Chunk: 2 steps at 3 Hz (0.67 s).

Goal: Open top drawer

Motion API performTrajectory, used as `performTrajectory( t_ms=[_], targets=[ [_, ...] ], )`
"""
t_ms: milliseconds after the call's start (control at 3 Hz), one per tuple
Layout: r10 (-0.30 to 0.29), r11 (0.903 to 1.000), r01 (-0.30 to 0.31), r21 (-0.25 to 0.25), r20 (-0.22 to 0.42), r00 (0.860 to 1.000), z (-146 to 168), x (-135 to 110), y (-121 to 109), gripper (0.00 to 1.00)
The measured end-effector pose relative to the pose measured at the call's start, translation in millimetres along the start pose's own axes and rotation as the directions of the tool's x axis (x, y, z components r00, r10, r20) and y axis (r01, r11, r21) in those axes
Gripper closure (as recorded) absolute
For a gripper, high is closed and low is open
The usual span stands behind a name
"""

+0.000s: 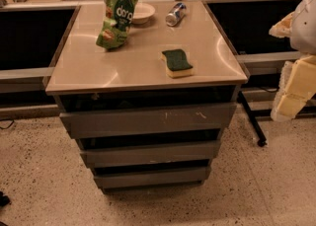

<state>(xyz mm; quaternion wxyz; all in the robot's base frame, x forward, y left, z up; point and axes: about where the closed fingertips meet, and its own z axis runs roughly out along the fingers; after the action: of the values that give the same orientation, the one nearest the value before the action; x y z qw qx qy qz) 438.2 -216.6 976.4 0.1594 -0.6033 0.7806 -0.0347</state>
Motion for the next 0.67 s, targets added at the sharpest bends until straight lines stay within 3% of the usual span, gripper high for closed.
performTrajectory(
  t_ms=[333, 667],
  targets=[
    [-0.001, 1.0000, 0.001, 0.005, 0.002, 1.000, -0.4, -0.7, -0.1, 0.00],
    [-0.043, 0.9990, 0.043, 0.015, 0.029, 0.999, 20.5, -9.2, 5.1, 0.00]
  ],
)
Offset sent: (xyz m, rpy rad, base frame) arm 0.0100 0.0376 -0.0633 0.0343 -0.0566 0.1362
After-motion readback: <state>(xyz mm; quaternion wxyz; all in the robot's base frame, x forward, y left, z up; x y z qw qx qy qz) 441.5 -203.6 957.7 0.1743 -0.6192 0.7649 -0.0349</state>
